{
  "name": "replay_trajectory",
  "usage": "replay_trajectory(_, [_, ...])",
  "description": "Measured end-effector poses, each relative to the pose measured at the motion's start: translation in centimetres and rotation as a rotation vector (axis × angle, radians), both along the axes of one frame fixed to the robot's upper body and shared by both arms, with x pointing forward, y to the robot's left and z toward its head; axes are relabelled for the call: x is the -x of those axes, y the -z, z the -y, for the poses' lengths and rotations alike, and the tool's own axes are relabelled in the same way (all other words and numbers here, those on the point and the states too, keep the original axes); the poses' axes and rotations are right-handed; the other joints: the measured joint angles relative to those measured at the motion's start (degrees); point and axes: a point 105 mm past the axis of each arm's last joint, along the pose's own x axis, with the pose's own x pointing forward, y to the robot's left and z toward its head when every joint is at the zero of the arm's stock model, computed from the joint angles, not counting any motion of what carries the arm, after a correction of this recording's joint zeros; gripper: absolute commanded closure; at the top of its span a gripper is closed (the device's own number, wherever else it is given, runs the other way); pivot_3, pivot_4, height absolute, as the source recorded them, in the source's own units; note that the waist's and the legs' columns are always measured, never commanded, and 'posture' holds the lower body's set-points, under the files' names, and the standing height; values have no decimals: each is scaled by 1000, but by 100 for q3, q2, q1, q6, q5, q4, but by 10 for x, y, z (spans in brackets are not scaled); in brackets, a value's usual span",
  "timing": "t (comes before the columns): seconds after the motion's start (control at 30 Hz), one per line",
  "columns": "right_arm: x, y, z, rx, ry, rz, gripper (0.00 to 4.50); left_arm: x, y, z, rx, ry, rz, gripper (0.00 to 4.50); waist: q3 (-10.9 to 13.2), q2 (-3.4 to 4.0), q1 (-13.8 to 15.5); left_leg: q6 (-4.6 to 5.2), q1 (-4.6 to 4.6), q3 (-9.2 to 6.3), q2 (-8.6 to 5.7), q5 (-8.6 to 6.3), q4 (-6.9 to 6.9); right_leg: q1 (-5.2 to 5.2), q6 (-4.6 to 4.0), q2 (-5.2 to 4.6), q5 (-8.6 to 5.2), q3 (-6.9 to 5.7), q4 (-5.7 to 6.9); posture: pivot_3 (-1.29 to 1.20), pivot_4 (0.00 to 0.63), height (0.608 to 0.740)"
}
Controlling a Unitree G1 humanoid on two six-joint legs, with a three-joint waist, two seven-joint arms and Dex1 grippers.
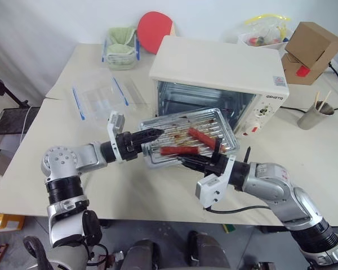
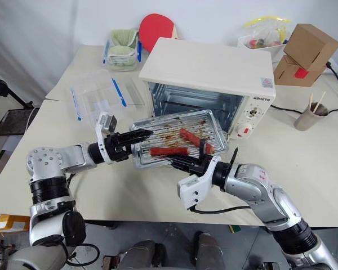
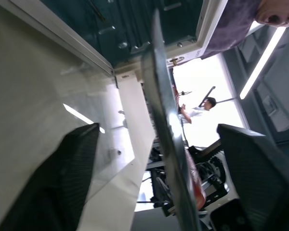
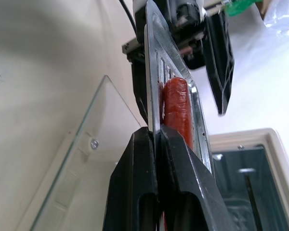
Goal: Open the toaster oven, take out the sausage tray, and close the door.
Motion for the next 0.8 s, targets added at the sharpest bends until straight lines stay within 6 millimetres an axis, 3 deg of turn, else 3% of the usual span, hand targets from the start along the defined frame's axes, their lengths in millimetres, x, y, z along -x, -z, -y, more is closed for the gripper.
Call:
replay_trajectory(0.3, [-4,6,3,11,9,-34,4433,2,5,-3,8,-29,-34,4272,0,0,0,-3,3,-1,-1,1,0,0,0,-1,0,21,4,0,150,740])
replay_trajectory(0.33, [-5,8,3,18,13,-37,4433,3,5,-3,21,-30,-38,4473,0,0,4,-3,3,-1,-1,1,1,0,0,-1,0,22,6,0,150,740])
replay_trajectory(0.47, [-5,8,3,22,13,-48,4433,2,9,-3,42,-40,-85,4473,-1,-2,1,-4,6,0,-1,1,2,0,0,-2,0,25,11,0,150,740])
replay_trajectory(0.6, [-4,2,2,-67,-1,-110,3287,4,12,-8,109,-31,-138,4500,-1,-2,-3,-4,7,-1,-1,1,2,-1,-1,-3,0,27,15,0,150,740])
replay_trajectory(0.8, [-2,-3,10,-92,-5,-126,1223,7,21,-22,175,-136,-209,4500,-2,-4,-2,-6,17,-3,-3,0,2,0,-1,-12,0,37,23,0,150,740])
